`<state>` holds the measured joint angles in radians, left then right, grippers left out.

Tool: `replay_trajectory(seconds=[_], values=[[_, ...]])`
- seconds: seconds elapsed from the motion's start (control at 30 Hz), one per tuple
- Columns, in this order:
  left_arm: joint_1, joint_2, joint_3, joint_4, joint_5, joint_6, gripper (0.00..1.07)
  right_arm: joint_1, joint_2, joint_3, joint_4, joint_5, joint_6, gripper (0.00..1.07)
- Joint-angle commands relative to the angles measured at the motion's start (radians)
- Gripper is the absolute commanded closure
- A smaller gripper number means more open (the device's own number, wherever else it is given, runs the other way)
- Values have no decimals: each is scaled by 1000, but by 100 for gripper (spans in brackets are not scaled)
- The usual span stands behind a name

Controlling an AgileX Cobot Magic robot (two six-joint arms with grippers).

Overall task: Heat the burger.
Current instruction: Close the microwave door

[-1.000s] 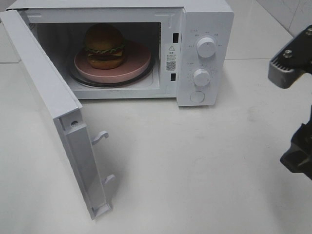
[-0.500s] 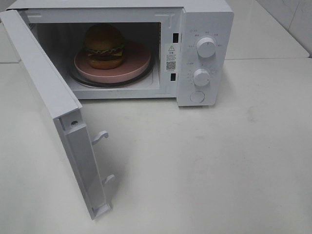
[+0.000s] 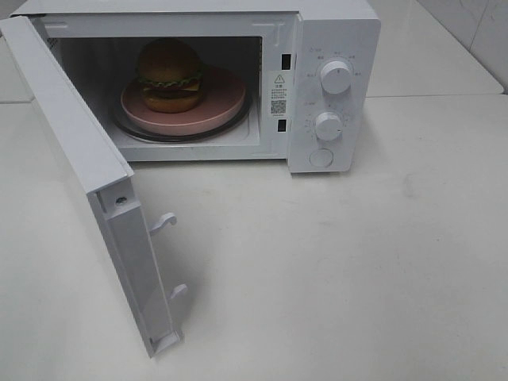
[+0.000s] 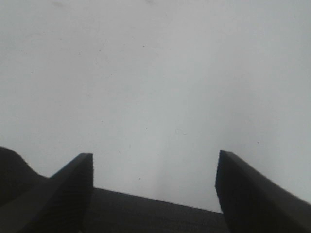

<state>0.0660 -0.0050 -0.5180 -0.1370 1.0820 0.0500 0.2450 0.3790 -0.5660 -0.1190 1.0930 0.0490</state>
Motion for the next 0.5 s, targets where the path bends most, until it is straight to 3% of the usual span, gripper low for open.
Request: replay_trajectory(seconds=[0.03, 0.5], values=[[-3, -17, 1, -4, -11, -2, 9, -38, -75, 31, -7, -25, 3, 39], [-3, -17, 1, -4, -11, -2, 9, -173, -363, 64, 23, -99, 8, 39]])
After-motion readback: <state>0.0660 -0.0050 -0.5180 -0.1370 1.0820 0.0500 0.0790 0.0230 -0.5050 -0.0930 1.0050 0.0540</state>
